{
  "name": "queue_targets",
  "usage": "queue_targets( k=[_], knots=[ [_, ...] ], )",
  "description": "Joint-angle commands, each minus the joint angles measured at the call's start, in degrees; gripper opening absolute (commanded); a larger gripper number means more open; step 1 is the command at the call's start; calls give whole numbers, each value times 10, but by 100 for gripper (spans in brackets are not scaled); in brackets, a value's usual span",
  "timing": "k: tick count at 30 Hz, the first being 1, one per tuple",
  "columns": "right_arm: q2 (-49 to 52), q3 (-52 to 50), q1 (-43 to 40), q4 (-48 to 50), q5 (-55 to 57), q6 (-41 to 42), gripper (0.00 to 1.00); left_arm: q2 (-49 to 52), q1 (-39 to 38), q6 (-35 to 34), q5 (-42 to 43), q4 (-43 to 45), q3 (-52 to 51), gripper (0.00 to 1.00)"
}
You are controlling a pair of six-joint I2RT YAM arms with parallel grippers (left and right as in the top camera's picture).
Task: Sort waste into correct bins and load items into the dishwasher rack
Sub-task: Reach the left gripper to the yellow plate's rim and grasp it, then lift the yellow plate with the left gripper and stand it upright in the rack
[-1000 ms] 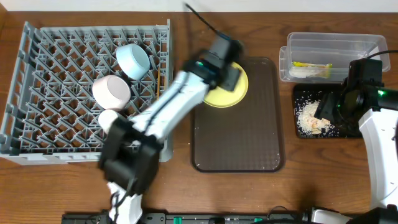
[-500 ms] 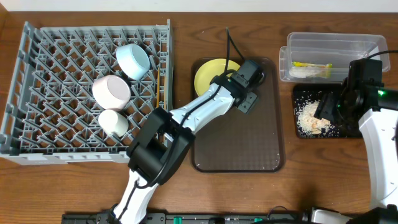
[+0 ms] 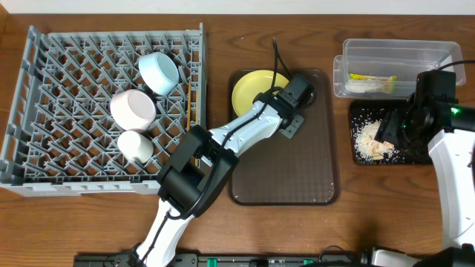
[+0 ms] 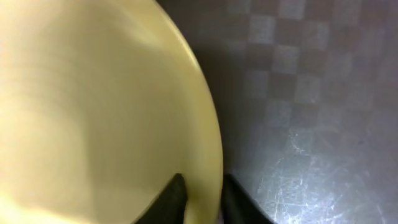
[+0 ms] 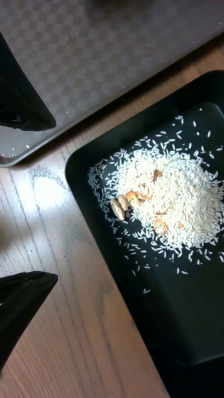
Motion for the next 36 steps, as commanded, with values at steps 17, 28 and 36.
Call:
queue_targets(
  k=[17, 28, 36],
  knots=[
    [-10, 0, -5, -2, 1, -7, 70, -172, 2, -47, 2, -76, -2, 6],
    [-10, 0, -5, -2, 2, -11, 70, -360, 158, -138, 77, -165, -2, 6],
    [-10, 0, -5, -2, 2, -11, 70, -358, 379, -108, 530, -166, -3, 6]
  ],
)
